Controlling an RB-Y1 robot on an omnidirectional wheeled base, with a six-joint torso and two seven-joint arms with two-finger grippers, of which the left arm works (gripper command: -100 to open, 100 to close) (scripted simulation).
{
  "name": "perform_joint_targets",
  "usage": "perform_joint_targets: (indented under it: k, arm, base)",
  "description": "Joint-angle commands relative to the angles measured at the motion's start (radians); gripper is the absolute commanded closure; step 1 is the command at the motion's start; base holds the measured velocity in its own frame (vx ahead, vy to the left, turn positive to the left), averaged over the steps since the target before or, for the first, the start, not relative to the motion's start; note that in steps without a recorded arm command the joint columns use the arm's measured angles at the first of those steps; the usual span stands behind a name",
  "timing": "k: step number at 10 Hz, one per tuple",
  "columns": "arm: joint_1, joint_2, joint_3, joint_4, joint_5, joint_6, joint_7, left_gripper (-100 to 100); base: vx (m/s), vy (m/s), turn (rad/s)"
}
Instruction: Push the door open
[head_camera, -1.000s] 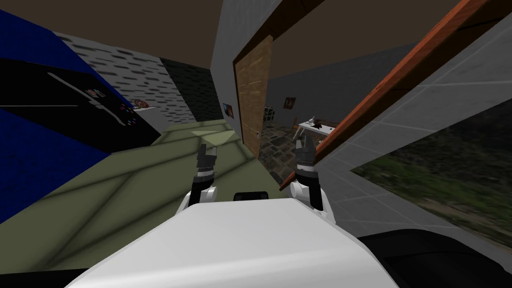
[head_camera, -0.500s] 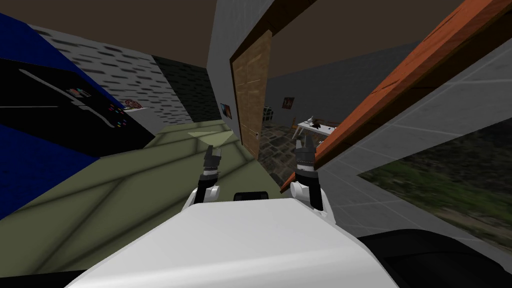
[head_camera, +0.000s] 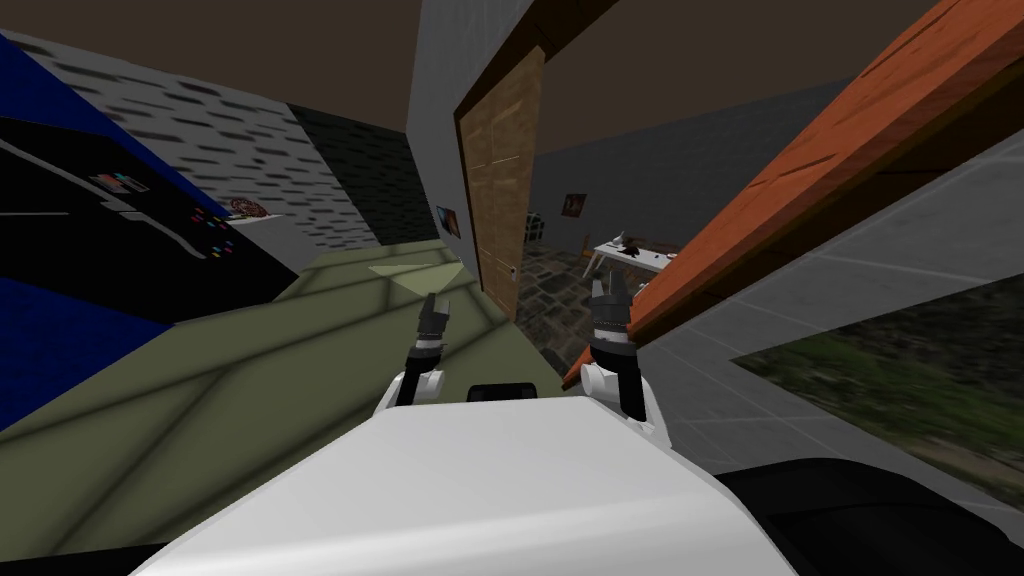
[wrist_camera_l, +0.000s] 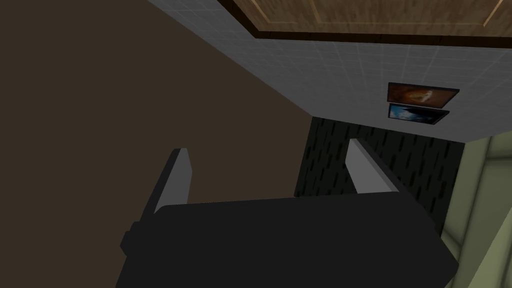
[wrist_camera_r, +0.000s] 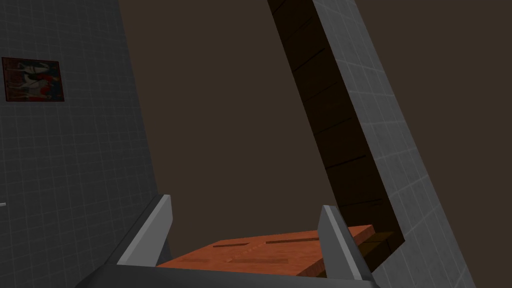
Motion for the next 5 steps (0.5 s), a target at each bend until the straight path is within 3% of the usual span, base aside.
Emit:
perform_joint_targets:
  k: [1,5]
  arm:
    - [-0.017,0.002,-0.01,0.037,-0.004,-0.009,0.003,-100]
    - [-0.059,0.012,-0.032,0.127,-0.013,-0.028,0.015,-100]
  base:
    - [0.105,0.03,-0.042]
    - [0.089,0.029,-0.051]
